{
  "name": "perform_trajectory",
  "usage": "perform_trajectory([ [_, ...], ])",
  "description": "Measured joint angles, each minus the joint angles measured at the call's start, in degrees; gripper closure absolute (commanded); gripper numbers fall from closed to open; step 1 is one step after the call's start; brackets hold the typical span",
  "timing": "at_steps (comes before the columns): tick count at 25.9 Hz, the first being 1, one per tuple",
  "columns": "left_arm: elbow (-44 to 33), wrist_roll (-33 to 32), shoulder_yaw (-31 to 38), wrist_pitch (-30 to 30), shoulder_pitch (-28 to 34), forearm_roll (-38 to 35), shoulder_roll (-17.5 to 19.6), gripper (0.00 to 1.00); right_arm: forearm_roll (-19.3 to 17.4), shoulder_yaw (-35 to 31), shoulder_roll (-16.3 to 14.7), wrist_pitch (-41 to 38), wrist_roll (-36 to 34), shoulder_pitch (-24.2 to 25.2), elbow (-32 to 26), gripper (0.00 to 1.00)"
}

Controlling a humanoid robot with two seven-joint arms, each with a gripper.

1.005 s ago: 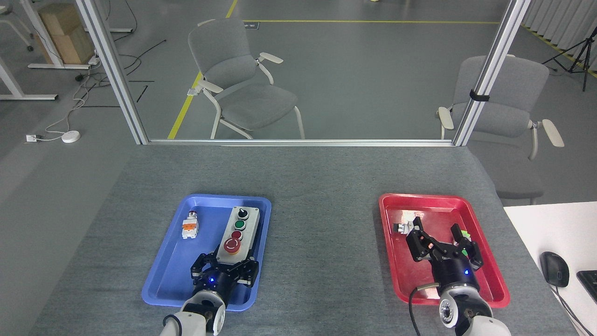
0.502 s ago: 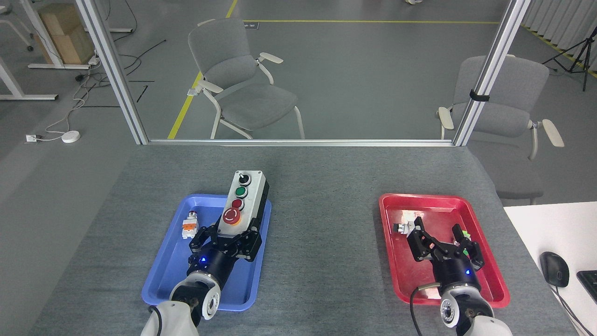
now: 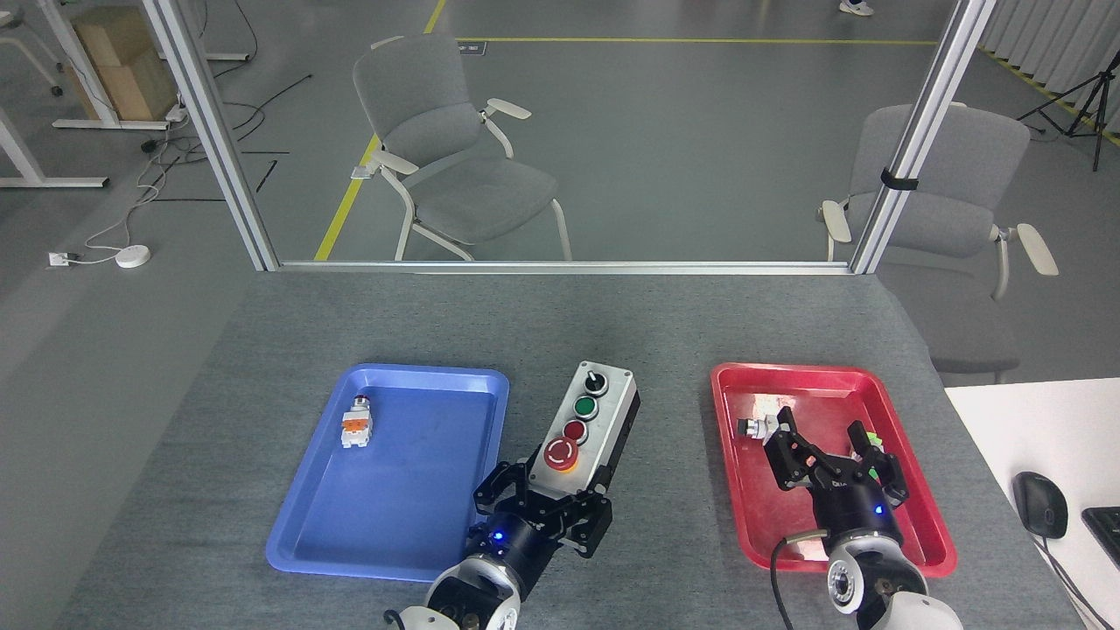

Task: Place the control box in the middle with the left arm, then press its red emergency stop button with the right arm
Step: 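Lift the control box off the blue tray and slide it toward the table middle, then release the control box and withdraw the left gripper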

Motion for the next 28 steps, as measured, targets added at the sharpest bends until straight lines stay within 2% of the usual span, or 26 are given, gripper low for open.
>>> perform_trajectory([
  [7,13.90,0.18,-5.02,3.79,-6.96,-3.01,-3.58,1.00,-0.66,0.01,-0.30,0.21,0.14,0.00,0.08,0.01],
  [16,19.70,0.13,-9.64,4.16,-8.48,-3.23,-4.04,0.99,-4.28,-0.09,-0.48,0.28,0.40,0.00,0.08,0.01],
  [17,19.89,0.04,-9.76,4.15,-8.57,-3.21,-4.03,0.78,-4.39,-0.09,-0.55,0.28,0.38,0.00,0.08,0.01],
  [19,20.03,0.06,-9.90,4.40,-8.90,-3.09,-4.02,0.12,-4.48,-0.09,-0.67,0.28,-0.74,0.00,0.08,0.05],
  [20,20.08,0.14,-9.92,4.38,-8.97,-3.01,-4.03,0.04,-4.52,-0.09,-0.71,0.28,-1.33,0.00,0.08,0.10],
  [24,19.90,0.56,-9.88,5.12,-9.17,-2.42,-3.97,0.02,-4.54,-0.10,-0.84,-0.12,-2.65,0.00,0.30,0.44],
  [27,19.36,0.63,-9.64,5.59,-8.95,-2.21,-3.85,0.02,-4.52,-0.05,-0.89,-0.27,-2.90,-0.01,0.68,0.59],
  [28,18.89,0.72,-9.56,5.59,-8.69,-2.17,-3.78,0.02,-4.51,-0.02,-0.89,-0.30,-2.91,-0.09,0.75,0.68],
])
